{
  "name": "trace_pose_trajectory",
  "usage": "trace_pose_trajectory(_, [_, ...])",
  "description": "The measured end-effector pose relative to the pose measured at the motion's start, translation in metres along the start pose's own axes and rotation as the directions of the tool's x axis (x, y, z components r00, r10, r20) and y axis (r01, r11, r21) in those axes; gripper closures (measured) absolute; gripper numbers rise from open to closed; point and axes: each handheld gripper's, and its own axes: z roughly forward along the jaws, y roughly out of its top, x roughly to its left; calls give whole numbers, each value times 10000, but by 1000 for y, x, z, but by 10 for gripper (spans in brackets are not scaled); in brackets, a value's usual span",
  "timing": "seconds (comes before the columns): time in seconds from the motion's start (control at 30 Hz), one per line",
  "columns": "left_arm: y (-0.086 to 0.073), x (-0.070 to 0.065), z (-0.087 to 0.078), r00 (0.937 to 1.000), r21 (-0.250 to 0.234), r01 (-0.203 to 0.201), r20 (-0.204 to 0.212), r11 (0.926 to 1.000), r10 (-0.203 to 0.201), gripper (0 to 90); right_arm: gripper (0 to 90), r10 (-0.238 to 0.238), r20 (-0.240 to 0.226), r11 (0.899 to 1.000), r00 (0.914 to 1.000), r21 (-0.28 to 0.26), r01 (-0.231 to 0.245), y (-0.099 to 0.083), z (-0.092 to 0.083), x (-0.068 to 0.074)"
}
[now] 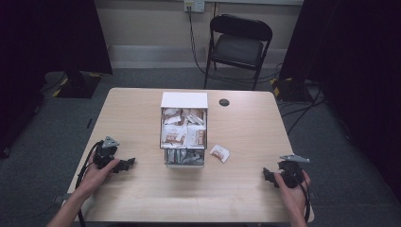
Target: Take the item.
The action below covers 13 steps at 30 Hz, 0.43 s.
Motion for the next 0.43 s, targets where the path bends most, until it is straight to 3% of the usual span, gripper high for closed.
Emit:
trace_pose_trajectory(0.17, [0,0,0,10000,-1,-1,-1,10000,1,0,0,-126,-101,9998,9999,-161,125,-3,4,4])
trace_pose_trajectory(0.43, [0,0,0,10000,-1,0,0,10000,0,0,0,-127,-57,9989,9999,-460,124,-5,6,5])
